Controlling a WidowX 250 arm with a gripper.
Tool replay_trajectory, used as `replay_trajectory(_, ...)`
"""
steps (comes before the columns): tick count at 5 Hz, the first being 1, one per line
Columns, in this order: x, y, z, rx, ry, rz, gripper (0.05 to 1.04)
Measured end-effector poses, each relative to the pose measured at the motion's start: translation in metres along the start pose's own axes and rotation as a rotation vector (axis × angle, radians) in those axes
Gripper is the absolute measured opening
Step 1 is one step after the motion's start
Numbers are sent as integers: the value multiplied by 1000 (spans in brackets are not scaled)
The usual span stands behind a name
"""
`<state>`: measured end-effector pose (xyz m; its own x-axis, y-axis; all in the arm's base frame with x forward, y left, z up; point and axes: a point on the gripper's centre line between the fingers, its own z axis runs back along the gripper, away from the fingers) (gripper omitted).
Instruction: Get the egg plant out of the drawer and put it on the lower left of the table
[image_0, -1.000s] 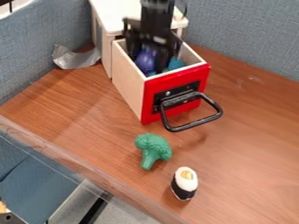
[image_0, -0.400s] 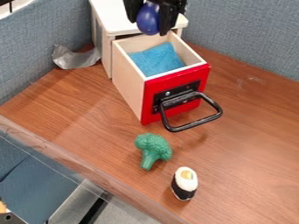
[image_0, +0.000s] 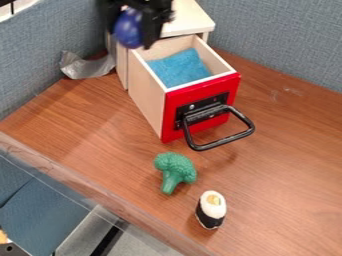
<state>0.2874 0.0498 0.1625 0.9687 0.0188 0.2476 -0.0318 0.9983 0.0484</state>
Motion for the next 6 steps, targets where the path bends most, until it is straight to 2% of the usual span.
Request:
replay_trajectory(1, -20, 16, 1, 32, 3, 26, 821)
replay_trajectory(2, -44, 35, -8, 51, 8, 46, 821)
replay_trajectory(3, -57, 46, -23, 72, 15, 15, 821)
replay_trajectory(5, -69, 63, -74, 68, 91, 10, 821)
replay_trajectory(6, -70, 64, -90, 60, 113, 13, 821)
